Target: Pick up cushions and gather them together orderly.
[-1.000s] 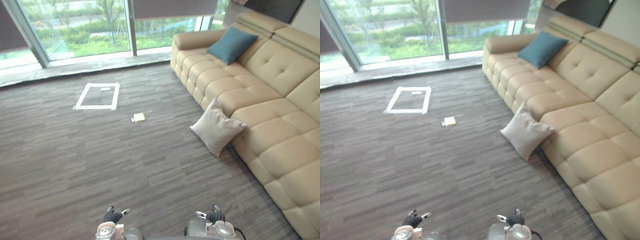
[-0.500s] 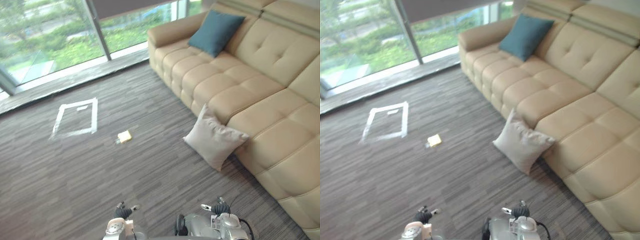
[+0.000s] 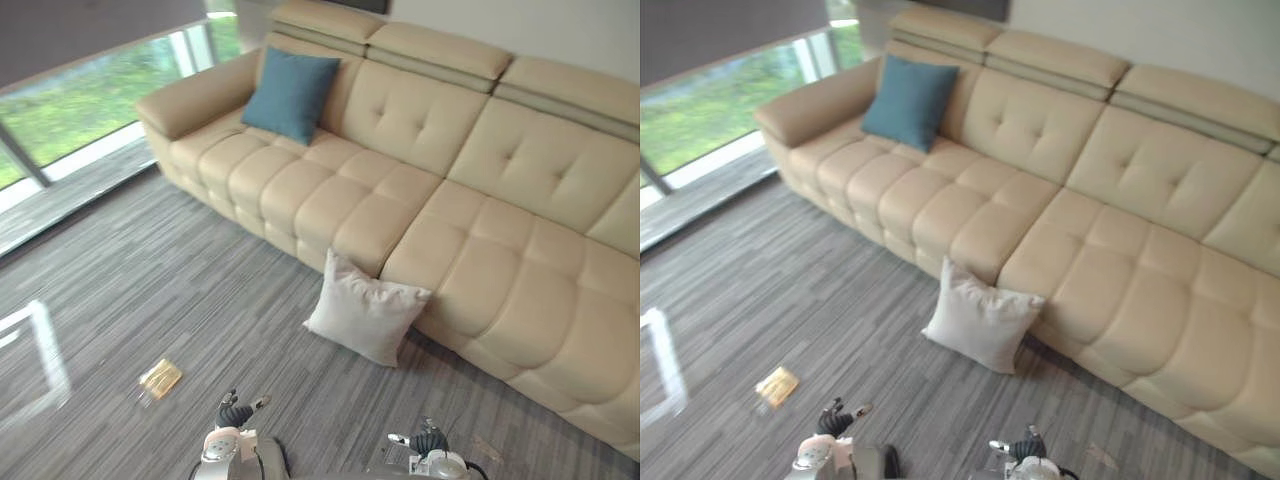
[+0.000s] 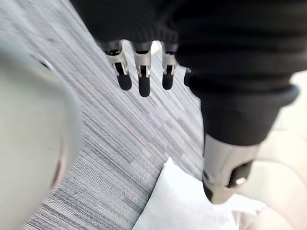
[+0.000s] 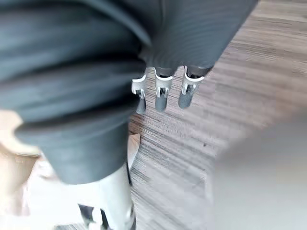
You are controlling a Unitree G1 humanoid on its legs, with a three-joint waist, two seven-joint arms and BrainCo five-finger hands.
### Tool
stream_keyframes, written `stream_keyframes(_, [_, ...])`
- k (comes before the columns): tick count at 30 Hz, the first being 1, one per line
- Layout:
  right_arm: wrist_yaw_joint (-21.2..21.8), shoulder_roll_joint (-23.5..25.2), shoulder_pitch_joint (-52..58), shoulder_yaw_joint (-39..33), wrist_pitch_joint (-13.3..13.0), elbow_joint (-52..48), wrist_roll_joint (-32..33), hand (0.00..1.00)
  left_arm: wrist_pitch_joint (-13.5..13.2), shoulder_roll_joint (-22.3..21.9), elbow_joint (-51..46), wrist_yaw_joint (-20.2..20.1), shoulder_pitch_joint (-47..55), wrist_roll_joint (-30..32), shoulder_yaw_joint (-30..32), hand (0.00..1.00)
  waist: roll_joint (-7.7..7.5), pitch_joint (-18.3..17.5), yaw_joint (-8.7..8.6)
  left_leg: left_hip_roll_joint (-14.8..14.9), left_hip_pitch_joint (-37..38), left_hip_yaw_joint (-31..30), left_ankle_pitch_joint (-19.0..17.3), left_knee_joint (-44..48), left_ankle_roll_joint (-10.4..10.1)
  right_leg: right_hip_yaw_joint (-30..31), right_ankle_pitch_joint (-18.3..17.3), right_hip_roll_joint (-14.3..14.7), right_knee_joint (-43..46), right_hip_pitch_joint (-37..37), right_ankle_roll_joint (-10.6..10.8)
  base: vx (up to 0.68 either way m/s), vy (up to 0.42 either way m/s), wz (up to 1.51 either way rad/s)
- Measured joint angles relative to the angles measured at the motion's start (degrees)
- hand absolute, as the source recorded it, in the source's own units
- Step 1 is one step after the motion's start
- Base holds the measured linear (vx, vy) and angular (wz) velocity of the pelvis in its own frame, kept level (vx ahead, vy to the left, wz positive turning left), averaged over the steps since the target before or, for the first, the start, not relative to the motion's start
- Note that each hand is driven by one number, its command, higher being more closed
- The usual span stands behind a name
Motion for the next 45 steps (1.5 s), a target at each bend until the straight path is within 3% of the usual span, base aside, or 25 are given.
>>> stream_keyframes(2, [0.13,-1.28,-0.87,0.63,-0.09,0.58,-0.61,0.0,-0.13,0.29,1.71,-0.04,0.0,-0.04,-2.33,0.0,1.46,0.01,-0.26,0.16,5.86,3.47,0.07,-5.58,-0.09,-10.31,-0.95,-2.43,-2.08,-2.67,-1.66,0.29,0.214,-0.66])
stream_keyframes(4, [0.31,-1.79,-2.06,0.63,-0.09,1.47,-1.01,0.0,-0.14,0.88,2.98,-0.09,-0.22,-0.04,-4.34,0.0,2.07,-0.09,-0.84,0.45,7.82,4.97,0.07,-7.56,-0.09,-15.8,-0.9,-2.5,-7.3,-5.72,-2.28,0.28,0.088,-0.44])
stream_keyframes(5, [0.54,-2.37,-3.6,0.6,-0.09,2.35,-1.0,0.0,-0.07,1.37,4.35,-0.09,-0.82,-0.03,-5.8,0.0,2.9,0.45,-1.55,1.02,8.79,5.33,0.07,-8.77,-0.09,-17.63,0.39,-1.15,-10.99,-8.43,-4.12,0.31,-0.019,-0.28])
stream_keyframes(7, [0.59,-2.91,-4.62,0.71,-0.11,2.47,-1.01,0.0,0.34,1.83,5.68,-0.12,-1.09,0.04,-6.86,0.0,4.0,1.2,-2.11,1.82,10.07,5.46,0.07,-8.91,-0.09,-17.31,5.38,2.58,-17.92,-10.49,-6.18,0.34,-0.079,-0.25])
stream_keyframes(8, [0.6,-2.83,-4.45,0.8,-0.14,3.03,-1.0,0.0,0.31,2.61,5.73,-0.18,-0.78,0.14,-7.23,0.0,2.79,0.92,-2.09,0.39,11.51,5.08,-0.02,-8.83,-0.23,-14.74,15.0,4.04,-25.19,-10.01,-8.45,0.42,-0.125,-0.25])
stream_keyframes(9, [0.66,-3.86,-4.81,0.45,-0.54,3.06,-0.85,0.0,0.28,2.1,6.7,-0.17,-1.64,0.26,-6.8,0.0,4.01,1.91,-1.91,0.52,13.71,3.65,-0.6,-8.73,-1.42,-14.23,15.98,4.63,-24.19,-8.9,-10.63,0.42,-0.12,-0.31])
stream_keyframes(10, [0.59,-4.45,-4.95,0.41,-0.55,3.07,-1.07,0.0,0.21,1.5,6.69,-0.21,-1.53,0.36,-6.71,0.0,5.37,1.88,-1.9,1.18,13.95,2.95,-0.32,-8.48,-1.76,-14.1,15.62,5.26,-24.2,-8.48,-10.97,0.32,-0.119,-0.3])
stream_keyframes(11, [0.59,-5.44,-4.84,-0.29,-0.6,3.05,-1.01,0.0,0.12,-0.03,6.67,-0.26,-1.44,0.67,-6.66,0.0,5.9,1.78,-2.09,1.38,13.52,2.05,0.48,-7.23,-3.04,-13.94,13.37,5.17,-24.08,-8.48,-10.51,0.3,-0.142,-0.16])
stream_keyframes(12, [0.55,-5.69,-5.01,-0.91,-0.68,2.78,-0.94,0.0,0.06,-0.42,6.59,-0.22,-1.8,1.1,-6.61,0.0,7.05,1.98,-2.39,1.84,12.54,1.14,0.64,-3.92,-3.33,-14.18,12.16,5.22,-23.55,-8.04,-10.6,0.24,-0.13,0.02])
stream_keyframes(13, [0.55,-5.69,-5.04,-1.33,-0.69,2.8,-0.91,0.0,0.09,-0.51,6.58,-0.3,-2.05,1.14,-6.63,0.0,7.25,2.03,-2.71,2.56,11.29,0.26,0.78,-0.23,-3.58,-14.48,11.56,5.18,-23.53,-7.29,-10.6,0.27,-0.176,0.2])
stream_keyframes(15, [0.46,-5.07,-4.39,-2.13,-0.35,2.97,-0.96,0.0,-0.03,-0.95,5.11,-0.35,-2.07,1.12,-5.76,0.0,6.21,2.68,-2.38,6.69,5.99,-2.07,2.02,17.2,-6.99,-14.61,9.97,6.07,-26.24,-1.42,-10.96,0.24,-0.157,0.12])
stream_keyframes(17, [0.28,-5.08,-3.43,-2.2,-0.34,2.86,-0.9,0.0,-0.39,-1.39,3.57,-0.3,-1.73,1.09,-5.6,0.0,6.17,2.67,-1.78,8.2,3.34,-2.61,-0.3,23.29,-6.8,-13.91,9.01,6.88,-27.76,2.07,-11.09,0.14,-0.043,-0.17])
stream_keyframes(19, [-0.1,-4.9,-3.03,-2.56,-0.28,2.97,-0.83,0.0,-0.57,-2.0,2.42,-0.25,-1.53,1.03,-5.25,0.0,5.73,2.54,-1.63,6.82,-0.67,-3.07,-2.54,18.85,-4.6,-11.93,7.88,6.99,-29.53,4.21,-9.74,0.16,-0.016,-0.45])
stream_keyframes(21, [-0.32,-4.76,-3.02,-2.69,-0.15,3.02,-0.59,0.0,-0.64,-2.19,1.83,-0.23,-1.53,0.9,-4.46,0.0,5.55,2.56,-1.46,5.07,-2.03,-5.22,-2.66,12.92,-4.34,-10.21,7.95,6.96,-30.13,4.71,-9.19,0.16,0.071,-0.66])
stream_keyframes(22, [-0.64,-4.68,-3.02,-2.71,-0.08,3.0,-0.25,0.0,-0.67,-2.31,1.51,-0.18,-1.53,0.23,-3.61,0.0,5.45,2.57,-1.1,3.01,-3.23,-9.28,-2.21,6.16,-3.82,-7.67,7.92,6.82,-30.15,5.38,-8.68,0.22,0.141,-0.81])
stream_keyframes(23, [-0.74,-4.63,-3.0,-2.75,-0.1,3.01,-0.17,0.0,-0.72,-2.31,1.52,-0.14,-1.55,0.06,-3.52,0.0,5.37,2.61,-1.09,2.11,-3.23,-11.08,-1.52,3.49,-3.4,-6.9,7.99,6.73,-30.14,5.49,-8.49,0.26,0.205,-1.0])
stream_keyframes(25, [-0.94,-4.64,-2.45,-2.73,-0.15,2.83,0.08,0.0,-0.74,-2.56,1.65,-0.13,-1.46,0.02,-3.52,0.0,5.84,2.31,-0.97,1.37,-2.43,-14.15,4.52,-3.66,-3.89,-4.4,7.18,7.38,-29.47,5.81,-6.86,0.2,0.182,-0.71])
stream_keyframes(26, [-1.1,-3.89,-2.34,-2.78,-0.08,3.03,0.2,0.0,-0.74,-2.44,2.09,-0.16,-1.68,0.03,-3.44,0.0,5.3,1.63,-0.49,1.06,-1.01,-13.14,6.32,-3.69,-3.74,-2.72,6.89,7.0,-29.45,6.53,-5.75,0.25,0.197,-0.57])
stream_keyframes(27, [-1.14,-2.93,-1.49,-2.82,-0.19,2.79,0.19,0.0,-0.59,-1.91,2.74,-0.17,-1.57,0.08,-3.41,0.0,3.6,0.49,-0.67,0.16,0.03,-12.08,5.99,-5.14,-3.21,-2.45,6.89,5.93,-30.87,7.22,-5.12,0.25,0.202,-0.45])
stream_keyframes(29, [-1.27,-0.66,-0.71,-2.98,-0.41,2.91,0.18,0.0,-0.55,-1.26,3.07,-0.23,-1.57,0.09,-3.46,0.0,1.6,-0.55,-0.63,-1.23,1.23,-11.54,5.97,-6.95,-3.13,-2.43,7.07,4.65,-32.79,8.59,-4.38,0.26,0.193,-0.07])
stream_keyframes(31, [-1.23,0.29,-0.37,-3.0,-0.43,3.11,0.14,0.0,-0.56,-1.06,3.21,-0.29,-1.54,0.14,-3.52,0.0,0.88,-0.89,-0.54,-1.91,2.9,-11.32,5.97,-8.37,-3.11,-2.72,7.42,4.09,-34.56,10.26,-3.78,0.19,0.109,-0.01])
stream_keyframes(35, [-1.37,0.67,-0.17,-5.09,-0.67,2.98,0.27,0.0,-0.54,-1.31,3.73,-0.27,-1.31,0.17,-3.54,0.0,1.66,-1.28,-0.36,-2.32,5.08,-10.16,5.97,-10.06,-3.1,-2.43,7.34,3.76,-35.74,11.83,-3.65,0.09,0.016,-0.1])
stream_keyframes(39, [-1.8,-0.88,-0.08,-5.91,-1.08,3.08,0.99,0.0,-0.54,-2.31,4.32,-0.08,-1.25,0.13,-3.64,0.0,3.95,-1.66,-0.47,-1.42,6.18,-10.09,6.1,-12.46,-3.0,-2.35,7.36,4.91,-36.32,11.83,-3.68,0.02,-0.055,-0.04])
stream_keyframes(43, [-2.72,-1.32,-0.18,-6.85,-1.15,3.47,1.92,0.0,-0.61,-2.75,4.13,0.23,-0.98,-0.1,-3.5,0.0,4.9,-1.58,-0.19,-0.68,6.44,-9.52,6.6,-13.66,-3.23,-2.32,7.21,5.65,-35.25,10.84,-3.91,-0.01,-0.056,-0.04])
stream_keyframes(45, [-3.44,-1.76,-1.01,-6.73,-1.17,3.19,2.53,0.0,-0.6,-2.41,3.74,1.4,-1.28,-0.8,-3.36,0.0,4.51,-0.88,-0.02,-0.6,3.68,-8.84,6.69,-12.68,-3.29,-2.05,5.75,5.43,-30.94,6.19,-4.12,-0.09,-0.048,-0.16])
